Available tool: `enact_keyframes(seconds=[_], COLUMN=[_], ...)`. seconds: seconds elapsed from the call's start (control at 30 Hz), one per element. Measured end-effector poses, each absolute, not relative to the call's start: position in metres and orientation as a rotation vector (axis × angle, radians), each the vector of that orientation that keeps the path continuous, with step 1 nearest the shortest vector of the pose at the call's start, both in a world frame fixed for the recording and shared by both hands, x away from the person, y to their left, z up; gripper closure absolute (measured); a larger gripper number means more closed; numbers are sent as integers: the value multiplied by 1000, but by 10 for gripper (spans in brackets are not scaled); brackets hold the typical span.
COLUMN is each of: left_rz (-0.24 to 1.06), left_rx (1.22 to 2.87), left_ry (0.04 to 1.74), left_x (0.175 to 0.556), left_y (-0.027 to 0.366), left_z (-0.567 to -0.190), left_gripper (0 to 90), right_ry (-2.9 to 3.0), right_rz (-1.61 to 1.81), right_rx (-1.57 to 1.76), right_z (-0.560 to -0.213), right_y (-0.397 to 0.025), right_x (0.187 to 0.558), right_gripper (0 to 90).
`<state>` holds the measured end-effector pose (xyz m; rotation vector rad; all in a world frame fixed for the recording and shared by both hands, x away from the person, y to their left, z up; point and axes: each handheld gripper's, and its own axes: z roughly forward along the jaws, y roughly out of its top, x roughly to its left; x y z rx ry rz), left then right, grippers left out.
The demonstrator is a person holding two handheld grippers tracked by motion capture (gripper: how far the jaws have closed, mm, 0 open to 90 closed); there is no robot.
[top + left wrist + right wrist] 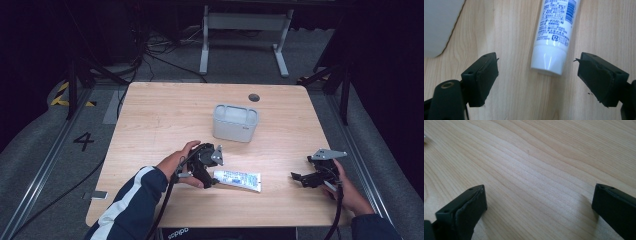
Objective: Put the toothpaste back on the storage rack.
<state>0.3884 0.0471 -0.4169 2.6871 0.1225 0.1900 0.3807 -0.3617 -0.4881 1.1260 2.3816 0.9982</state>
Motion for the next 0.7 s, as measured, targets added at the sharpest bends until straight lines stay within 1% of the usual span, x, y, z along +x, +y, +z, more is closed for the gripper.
enact_keyframes(seconds=[0.2, 0.43, 0.7], left_rz=[177, 174, 144], left_rx=[2706, 2740, 2768], left_ry=[85, 60, 11], left_x=[388, 388, 390], left_y=[28, 9, -12], left_z=[-419, -425, -430], left_gripper=[174, 199, 195], right_ry=[2382, 2382, 2382], right_rz=[998, 998, 998], right_rx=[1126, 1126, 1126], right_z=[-488, -488, -488], right_y=[-362, -362, -362], right_x=[381, 381, 381], right_gripper=[0, 0, 0])
